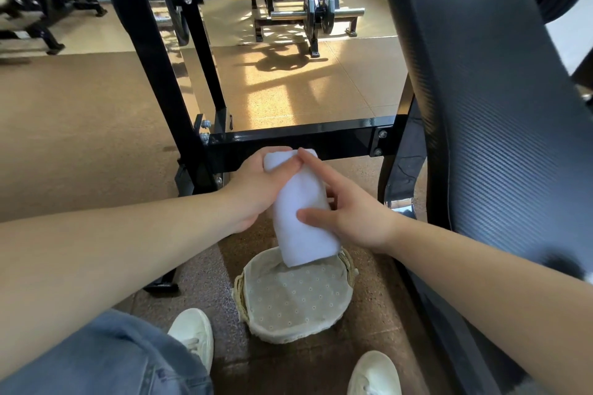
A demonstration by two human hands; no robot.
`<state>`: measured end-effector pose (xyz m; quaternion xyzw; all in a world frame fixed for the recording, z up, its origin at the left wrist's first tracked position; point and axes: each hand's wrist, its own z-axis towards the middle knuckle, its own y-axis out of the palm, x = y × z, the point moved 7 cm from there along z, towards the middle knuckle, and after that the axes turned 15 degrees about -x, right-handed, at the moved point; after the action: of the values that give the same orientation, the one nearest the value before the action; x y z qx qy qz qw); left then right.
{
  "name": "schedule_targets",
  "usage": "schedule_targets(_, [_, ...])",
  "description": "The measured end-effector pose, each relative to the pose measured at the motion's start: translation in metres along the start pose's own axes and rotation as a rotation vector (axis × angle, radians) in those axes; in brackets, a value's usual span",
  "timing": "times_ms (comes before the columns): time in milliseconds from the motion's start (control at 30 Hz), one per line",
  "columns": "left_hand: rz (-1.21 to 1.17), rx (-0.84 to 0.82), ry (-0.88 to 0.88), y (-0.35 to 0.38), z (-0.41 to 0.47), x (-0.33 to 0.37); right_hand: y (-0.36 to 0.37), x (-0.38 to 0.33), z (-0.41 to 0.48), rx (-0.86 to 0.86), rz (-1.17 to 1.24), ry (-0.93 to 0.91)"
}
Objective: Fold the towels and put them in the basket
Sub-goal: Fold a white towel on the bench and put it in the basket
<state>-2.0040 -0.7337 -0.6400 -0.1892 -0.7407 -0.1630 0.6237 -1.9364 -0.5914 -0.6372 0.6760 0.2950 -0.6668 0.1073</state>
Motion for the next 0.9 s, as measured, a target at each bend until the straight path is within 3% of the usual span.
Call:
schedule_targets(233, [-0.036,-0.068,-0.063,-0.008,-0.006,-0.011,0.012,0.01,0.003,0.006,0.013,0.035])
schedule_targets(367, [-0.003,0.07,-0.178,0.008,-0.016,-0.035,0.015,0.021,-0.002,0.101,0.027,0.064])
schedule_targets(467, [0.162,0.239,-0.188,0.023,-0.029,-0.056,0.026,0.028,-0.005,0.065,-0.044,0.099])
schedule_targets(600, [0.262,0.313,-0.181,0.016,-0.032,-0.081,0.037,0.045,-0.005,0.025,0.0,0.18])
schedule_targets(733, [0.234,0.27,-0.163,0.008,-0.029,-0.106,0.048,0.067,0.004,-0.006,0.01,0.231])
schedule_targets(900, [0.17,0.202,-0.265,-0.012,-0.023,-0.153,0.062,0.113,0.026,-0.028,0.05,0.325])
